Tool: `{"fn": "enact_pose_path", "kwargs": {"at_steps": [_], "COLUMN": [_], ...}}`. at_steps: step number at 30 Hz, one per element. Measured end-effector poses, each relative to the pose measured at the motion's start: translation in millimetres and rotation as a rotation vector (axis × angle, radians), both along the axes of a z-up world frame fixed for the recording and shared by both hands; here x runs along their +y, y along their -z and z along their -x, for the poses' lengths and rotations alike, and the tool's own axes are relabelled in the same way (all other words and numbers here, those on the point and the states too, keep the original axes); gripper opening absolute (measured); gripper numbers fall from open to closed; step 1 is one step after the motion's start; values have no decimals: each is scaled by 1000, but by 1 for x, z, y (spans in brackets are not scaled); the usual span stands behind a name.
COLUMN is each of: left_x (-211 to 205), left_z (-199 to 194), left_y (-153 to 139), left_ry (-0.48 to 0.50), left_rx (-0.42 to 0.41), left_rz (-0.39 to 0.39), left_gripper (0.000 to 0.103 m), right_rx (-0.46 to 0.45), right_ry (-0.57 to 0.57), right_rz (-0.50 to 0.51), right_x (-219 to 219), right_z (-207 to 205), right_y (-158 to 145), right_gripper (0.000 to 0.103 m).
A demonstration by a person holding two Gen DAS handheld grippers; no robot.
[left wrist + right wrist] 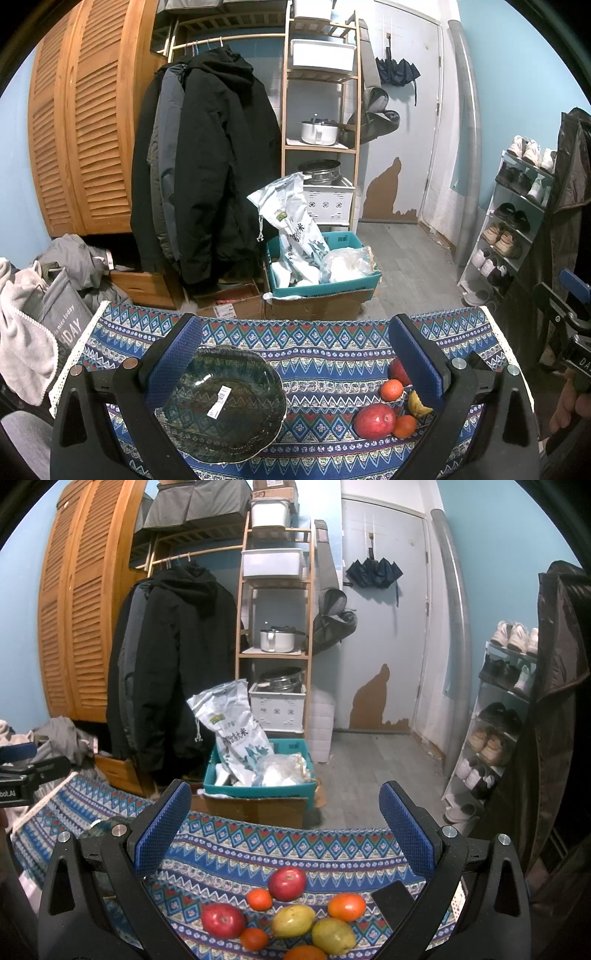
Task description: Organize fruits
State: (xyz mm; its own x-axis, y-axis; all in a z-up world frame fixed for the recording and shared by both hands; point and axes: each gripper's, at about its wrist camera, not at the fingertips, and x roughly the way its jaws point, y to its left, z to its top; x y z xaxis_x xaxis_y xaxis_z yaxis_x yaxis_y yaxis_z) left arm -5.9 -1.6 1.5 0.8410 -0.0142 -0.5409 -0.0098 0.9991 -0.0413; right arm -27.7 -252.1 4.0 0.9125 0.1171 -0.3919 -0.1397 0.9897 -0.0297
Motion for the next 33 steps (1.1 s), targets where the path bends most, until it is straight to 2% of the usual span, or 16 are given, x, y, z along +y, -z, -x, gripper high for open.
{"fn": "enact_pose_path", "kwargs": {"at_steps": [33], "left_x": [0], "left_z": [1], "left_y": [1], "left_ry": [9], "left_rx": [1], "left_rz": [6], "left_gripper": [102], "right_rx": [3], "right_ry": [-7], "right_rz": [10], "right_x": [3], "right_z": [0], "right_y": [-5], "right_gripper": [100]}}
